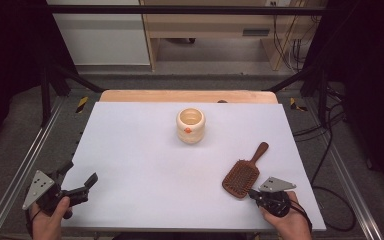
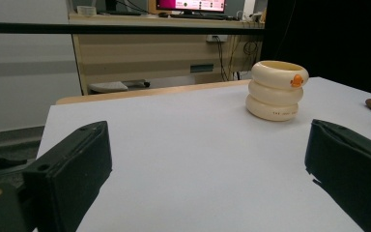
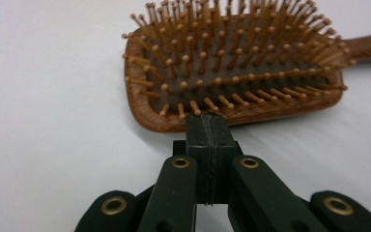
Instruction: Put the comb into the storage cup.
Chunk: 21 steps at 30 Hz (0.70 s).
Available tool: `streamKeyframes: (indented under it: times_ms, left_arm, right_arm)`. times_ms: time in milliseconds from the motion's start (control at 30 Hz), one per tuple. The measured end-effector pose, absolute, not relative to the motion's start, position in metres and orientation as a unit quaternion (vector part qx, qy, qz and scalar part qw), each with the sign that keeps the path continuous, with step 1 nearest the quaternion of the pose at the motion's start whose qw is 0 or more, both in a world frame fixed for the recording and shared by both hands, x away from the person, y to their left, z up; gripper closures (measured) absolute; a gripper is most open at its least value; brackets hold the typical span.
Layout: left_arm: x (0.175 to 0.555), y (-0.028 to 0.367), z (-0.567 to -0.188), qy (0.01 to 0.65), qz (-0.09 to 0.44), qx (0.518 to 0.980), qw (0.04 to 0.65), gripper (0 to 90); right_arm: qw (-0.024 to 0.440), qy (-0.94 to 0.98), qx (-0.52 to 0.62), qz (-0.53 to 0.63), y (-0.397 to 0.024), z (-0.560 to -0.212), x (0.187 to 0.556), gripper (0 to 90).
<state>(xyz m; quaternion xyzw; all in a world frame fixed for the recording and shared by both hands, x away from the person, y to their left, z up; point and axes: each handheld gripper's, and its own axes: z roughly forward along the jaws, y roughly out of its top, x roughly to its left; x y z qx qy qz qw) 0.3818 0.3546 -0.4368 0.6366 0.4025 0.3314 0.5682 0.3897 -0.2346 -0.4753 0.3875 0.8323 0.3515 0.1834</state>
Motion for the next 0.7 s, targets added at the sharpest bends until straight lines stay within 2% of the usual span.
streamKeyframes:
  times_ms: [700]
  left_arm:
    - [0.383, 0.354, -0.438, 0.401, 0.336, 0.641, 0.562, 2.7]
  right_arm:
    - [0.209, 0.863, 0.309, 0.341, -0.190, -0.477, 0.399, 90.0]
